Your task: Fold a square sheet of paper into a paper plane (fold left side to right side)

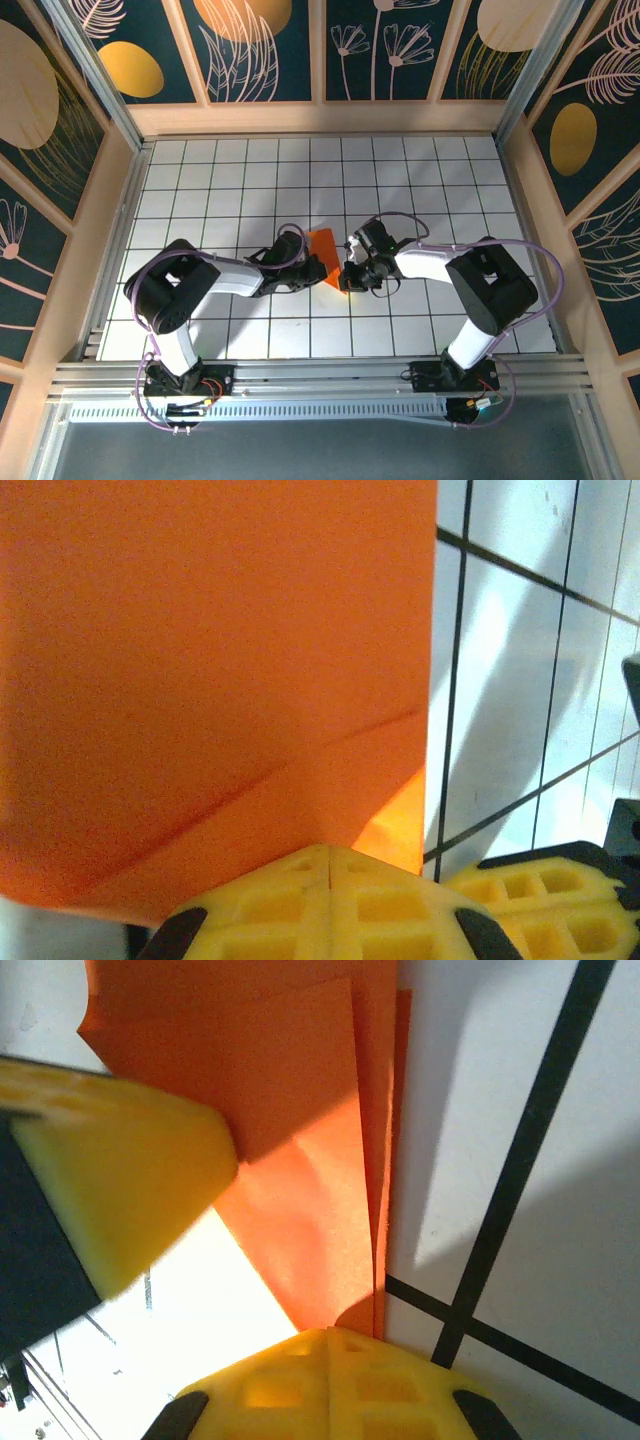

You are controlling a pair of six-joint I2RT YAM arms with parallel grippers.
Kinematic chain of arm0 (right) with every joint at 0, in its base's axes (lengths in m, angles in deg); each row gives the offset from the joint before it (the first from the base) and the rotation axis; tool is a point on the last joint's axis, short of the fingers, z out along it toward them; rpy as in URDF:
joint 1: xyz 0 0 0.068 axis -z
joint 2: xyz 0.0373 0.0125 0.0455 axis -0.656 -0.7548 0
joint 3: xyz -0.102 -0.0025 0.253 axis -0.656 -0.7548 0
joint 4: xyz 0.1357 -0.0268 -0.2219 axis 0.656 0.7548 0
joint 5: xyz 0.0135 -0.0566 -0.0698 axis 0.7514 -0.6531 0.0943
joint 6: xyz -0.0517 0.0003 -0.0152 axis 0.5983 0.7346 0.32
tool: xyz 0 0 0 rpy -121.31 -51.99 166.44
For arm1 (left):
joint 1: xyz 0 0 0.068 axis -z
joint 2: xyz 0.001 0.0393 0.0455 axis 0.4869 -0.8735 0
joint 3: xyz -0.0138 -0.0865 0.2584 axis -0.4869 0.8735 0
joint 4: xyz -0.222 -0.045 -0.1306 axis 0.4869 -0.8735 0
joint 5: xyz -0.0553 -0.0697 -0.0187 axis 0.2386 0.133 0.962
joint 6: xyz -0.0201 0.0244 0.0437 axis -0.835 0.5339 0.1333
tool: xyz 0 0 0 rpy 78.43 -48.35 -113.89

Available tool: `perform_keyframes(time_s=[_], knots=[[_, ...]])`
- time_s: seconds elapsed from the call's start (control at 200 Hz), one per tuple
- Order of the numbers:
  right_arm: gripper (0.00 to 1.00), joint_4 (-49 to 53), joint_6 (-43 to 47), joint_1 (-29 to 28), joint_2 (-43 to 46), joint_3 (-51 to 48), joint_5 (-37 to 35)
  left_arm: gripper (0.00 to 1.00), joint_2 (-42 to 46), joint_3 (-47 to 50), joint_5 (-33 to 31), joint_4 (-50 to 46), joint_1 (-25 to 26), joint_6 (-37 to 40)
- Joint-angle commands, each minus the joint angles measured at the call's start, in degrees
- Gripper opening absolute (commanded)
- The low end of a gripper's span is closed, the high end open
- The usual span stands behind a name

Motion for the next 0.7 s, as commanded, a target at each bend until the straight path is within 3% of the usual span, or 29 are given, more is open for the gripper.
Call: perform_keyframes(time_s=[0.0,0.365,0.535,0.696], knots=[[0.0,8.7,1.5,0.1,-3.8,-2.2,-10.8,0.01,-0.2,2.9,-6.4,-4.3,-4.9,3.2],[0.0,8.5,1.5,0.1,-3.8,-1.8,-9.8,0.03,3.8,5.9,-7.6,-6.4,-11.5,7.1],[0.0,7.9,1.3,0.1,-3.7,-1.5,-9.1,0.03,10.5,4.2,-8.6,-10.8,-11.6,10.4],[0.0,7.7,1.2,0.0,-3.8,-1.3,-9.1,0.03,14.4,3.8,-4.9,-9.7,-9.1,12.1]])
